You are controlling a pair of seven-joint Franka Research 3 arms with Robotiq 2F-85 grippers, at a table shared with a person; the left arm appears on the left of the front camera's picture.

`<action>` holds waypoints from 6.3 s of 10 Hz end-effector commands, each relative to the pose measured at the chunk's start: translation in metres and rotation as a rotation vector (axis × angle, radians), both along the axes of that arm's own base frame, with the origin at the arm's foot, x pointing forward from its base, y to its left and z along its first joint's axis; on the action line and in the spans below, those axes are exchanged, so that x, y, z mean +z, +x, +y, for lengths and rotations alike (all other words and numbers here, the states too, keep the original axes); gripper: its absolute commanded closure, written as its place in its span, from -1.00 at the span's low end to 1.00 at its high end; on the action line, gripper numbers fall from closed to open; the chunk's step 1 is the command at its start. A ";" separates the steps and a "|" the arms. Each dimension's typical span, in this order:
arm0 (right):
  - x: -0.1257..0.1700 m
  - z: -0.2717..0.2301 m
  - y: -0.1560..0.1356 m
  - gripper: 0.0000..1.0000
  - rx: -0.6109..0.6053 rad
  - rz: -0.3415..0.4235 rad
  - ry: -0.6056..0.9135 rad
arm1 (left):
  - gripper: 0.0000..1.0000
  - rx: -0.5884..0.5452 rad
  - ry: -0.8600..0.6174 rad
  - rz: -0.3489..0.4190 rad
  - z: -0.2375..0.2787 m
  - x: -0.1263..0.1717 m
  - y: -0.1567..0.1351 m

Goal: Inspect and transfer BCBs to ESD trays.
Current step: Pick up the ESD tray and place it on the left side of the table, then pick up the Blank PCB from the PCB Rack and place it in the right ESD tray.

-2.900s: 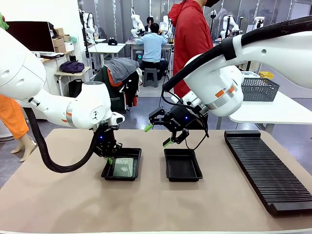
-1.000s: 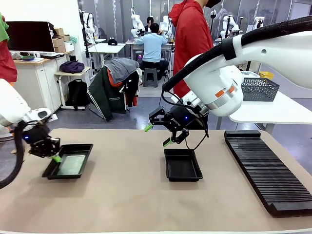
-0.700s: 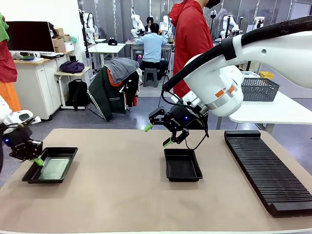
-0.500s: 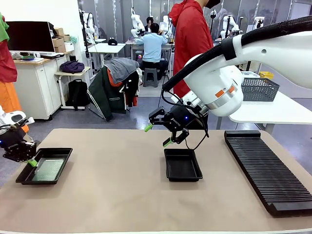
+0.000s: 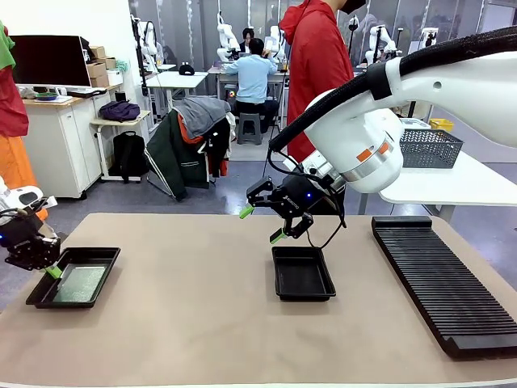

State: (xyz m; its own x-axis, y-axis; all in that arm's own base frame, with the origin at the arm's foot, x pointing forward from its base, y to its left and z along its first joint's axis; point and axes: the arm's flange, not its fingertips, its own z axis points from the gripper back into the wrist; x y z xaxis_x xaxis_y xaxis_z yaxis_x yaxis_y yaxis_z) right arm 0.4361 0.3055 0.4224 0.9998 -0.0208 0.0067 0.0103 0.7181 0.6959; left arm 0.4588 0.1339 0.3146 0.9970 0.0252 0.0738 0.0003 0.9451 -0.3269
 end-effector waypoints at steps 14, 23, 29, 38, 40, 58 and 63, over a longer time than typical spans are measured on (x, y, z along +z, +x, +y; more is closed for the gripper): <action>0.000 0.002 0.002 -1.00 -0.001 0.004 -0.006 | -0.39 0.021 0.162 0.084 -0.018 0.037 -0.015; 0.000 0.002 0.002 -1.00 -0.001 0.004 -0.006 | -1.00 -0.048 0.368 0.122 -0.030 0.170 -0.034; 0.000 0.002 0.002 -1.00 -0.001 0.004 -0.006 | -1.00 -0.023 0.397 0.102 -0.038 0.214 -0.044; 0.000 0.002 0.002 -1.00 -0.001 0.004 -0.006 | -1.00 -0.039 0.368 0.078 -0.030 0.207 -0.040; 0.000 0.002 0.002 -1.00 -0.001 0.004 -0.006 | -1.00 -0.039 0.368 0.078 -0.030 0.207 -0.040; 0.015 -0.014 -0.010 -1.00 0.042 -0.055 -0.026 | -1.00 -0.039 0.368 0.078 -0.030 0.207 -0.040; 0.091 -0.093 -0.041 -1.00 0.255 -0.240 -0.172 | -1.00 -0.039 0.368 0.078 -0.030 0.207 -0.040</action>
State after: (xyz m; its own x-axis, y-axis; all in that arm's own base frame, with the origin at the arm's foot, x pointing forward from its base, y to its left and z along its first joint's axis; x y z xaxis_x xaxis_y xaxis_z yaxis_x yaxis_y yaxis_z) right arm 0.4003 0.2330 0.5079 0.9652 0.1916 0.1781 -0.2597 0.7833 0.5647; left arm 0.4182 0.1026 0.5233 0.9996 -0.0266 -0.0096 0.0269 0.9991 0.0331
